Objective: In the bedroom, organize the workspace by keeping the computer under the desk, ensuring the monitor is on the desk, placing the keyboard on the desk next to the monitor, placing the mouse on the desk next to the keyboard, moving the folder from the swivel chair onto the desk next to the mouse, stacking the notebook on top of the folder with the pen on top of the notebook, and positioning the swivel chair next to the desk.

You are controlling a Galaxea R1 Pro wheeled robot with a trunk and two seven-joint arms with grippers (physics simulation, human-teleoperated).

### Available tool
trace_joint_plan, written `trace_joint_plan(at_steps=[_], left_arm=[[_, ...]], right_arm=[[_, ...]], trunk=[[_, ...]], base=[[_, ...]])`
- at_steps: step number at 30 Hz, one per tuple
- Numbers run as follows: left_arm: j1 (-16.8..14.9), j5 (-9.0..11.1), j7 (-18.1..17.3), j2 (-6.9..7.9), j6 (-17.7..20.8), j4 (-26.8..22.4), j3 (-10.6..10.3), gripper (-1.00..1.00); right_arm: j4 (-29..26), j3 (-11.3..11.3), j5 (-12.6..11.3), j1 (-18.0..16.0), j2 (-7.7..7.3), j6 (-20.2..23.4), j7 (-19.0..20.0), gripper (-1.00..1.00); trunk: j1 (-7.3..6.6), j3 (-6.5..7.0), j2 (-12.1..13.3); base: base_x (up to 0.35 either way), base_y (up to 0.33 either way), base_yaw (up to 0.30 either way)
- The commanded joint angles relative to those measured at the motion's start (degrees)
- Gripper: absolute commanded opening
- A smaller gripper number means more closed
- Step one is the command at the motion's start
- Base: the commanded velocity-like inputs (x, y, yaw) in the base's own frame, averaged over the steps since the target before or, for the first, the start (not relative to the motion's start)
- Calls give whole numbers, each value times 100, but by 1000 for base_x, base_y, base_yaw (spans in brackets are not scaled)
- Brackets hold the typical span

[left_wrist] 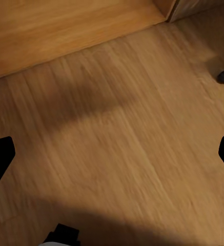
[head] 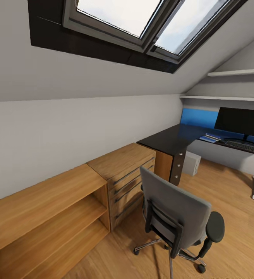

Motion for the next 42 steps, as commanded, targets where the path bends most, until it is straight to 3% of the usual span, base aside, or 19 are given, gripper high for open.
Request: trace_joint_plan(at_steps=[1, 13, 34, 42], left_arm=[[-2, 22, 7, 1, -17, 2, -15, 100], [-2, 22, 7, 1, -17, 2, -15, 100], [-2, 22, 7, 1, -17, 2, -15, 100], [-2, 22, 7, 1, -17, 2, -15, 100]], right_arm=[[12, 48, -45, -7, 3, -20, -2, 100], [12, 50, -45, -6, 3, -21, -2, 100], [12, 49, -45, -7, 7, -21, -2, 100], [12, 48, -45, -7, 4, -21, -2, 100]], trunk=[[1, -3, -4], [1, 36, -4], [1, 110, -4], [1, 144, -4]], base=[[128, 175, -260], [111, 128, -260], [7, 9, -251], [0, 169, -237]])
